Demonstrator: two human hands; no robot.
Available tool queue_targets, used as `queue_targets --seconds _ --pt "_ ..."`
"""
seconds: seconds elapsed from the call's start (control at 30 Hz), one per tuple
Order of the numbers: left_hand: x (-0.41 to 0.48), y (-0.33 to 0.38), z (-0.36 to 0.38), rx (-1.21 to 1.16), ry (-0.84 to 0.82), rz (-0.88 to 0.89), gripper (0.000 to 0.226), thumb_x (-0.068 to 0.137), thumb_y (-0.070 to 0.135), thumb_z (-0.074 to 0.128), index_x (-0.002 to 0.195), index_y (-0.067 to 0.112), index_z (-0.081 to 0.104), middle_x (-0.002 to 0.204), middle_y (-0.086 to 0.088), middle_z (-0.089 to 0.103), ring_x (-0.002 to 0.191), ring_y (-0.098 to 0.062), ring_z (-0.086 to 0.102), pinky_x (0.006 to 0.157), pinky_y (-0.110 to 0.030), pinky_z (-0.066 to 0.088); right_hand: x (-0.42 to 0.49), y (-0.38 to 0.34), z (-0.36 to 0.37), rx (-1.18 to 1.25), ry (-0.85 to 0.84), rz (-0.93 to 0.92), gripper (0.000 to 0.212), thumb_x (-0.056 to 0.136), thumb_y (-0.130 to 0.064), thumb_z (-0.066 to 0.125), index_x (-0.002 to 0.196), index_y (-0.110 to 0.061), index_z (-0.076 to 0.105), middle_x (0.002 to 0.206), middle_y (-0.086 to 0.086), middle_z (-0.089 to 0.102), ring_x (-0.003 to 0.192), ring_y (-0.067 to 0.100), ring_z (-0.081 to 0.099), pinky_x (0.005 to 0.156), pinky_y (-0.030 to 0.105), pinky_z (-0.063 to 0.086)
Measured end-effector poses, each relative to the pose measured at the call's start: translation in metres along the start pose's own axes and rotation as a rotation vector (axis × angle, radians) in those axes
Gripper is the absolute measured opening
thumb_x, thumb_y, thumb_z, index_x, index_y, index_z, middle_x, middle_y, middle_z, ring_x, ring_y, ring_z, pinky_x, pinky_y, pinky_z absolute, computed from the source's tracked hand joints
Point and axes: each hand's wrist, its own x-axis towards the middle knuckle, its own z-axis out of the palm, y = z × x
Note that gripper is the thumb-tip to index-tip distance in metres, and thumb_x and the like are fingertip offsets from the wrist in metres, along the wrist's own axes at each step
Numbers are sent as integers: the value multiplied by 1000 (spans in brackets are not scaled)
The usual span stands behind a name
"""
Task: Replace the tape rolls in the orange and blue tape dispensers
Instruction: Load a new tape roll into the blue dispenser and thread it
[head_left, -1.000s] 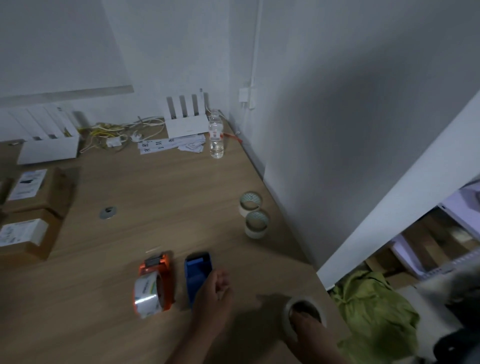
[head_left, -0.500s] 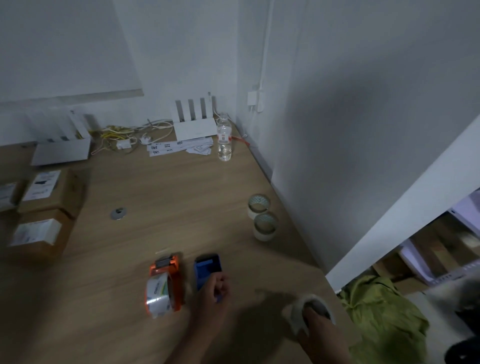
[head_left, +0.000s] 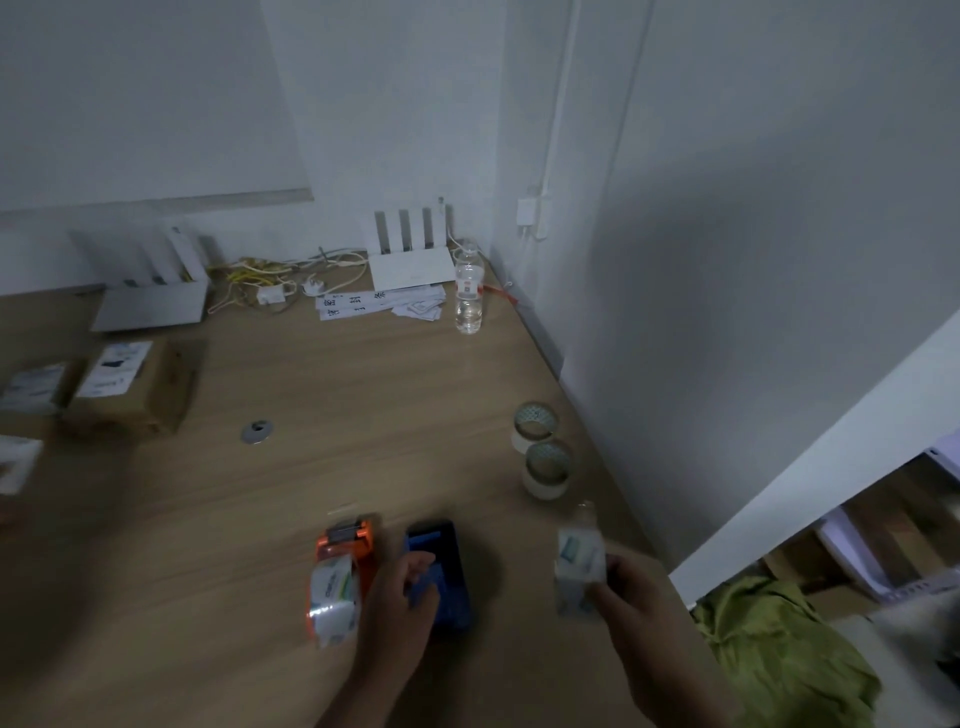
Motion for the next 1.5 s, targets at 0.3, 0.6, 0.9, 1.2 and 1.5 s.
queue_targets --seconds 0.3,0.6,0.9,1.2,1.5 --pt "2 -31 5 50 17 -146 48 86 -6 76 122 24 67 123 -8 67 118 -29 65 106 -47 54 -4 -37 5 168 -94 -29 18 88 18 48 100 20 62 93 32 69 62 9 67 51 14 50" --pt "7 -15 11 -11 11 -296 33 92 9 77 123 13 66 112 -10 68 106 -24 61 93 -34 46 2 -40 5 206 -62 6 28 78 3 60 100 20 61 95 37 68 68 17 66 53 18 51" --pt "8 3 5 -97 -32 -315 27 102 16 64 78 28 60 80 6 60 78 -11 57 67 -28 42 -1 -52 8 114 -86 -25 27 84 8 56 103 27 58 94 39 66 56 5 63 49 9 46" --pt "0 40 -19 -257 -11 -229 30 105 13 58 80 30 54 82 13 52 80 -7 54 65 -22 39 -8 -64 6 -152 -245 -38 28 89 -28 64 115 -20 68 103 -5 76 93 8 72 86 31 59" --pt "-7 69 -51 -356 80 -73 28 103 17 60 77 12 65 69 -4 63 64 -2 60 58 -10 46 -1 -89 27 -227 -381 -32 27 89 -52 52 115 -49 61 109 -21 72 103 5 68 93 38 54"
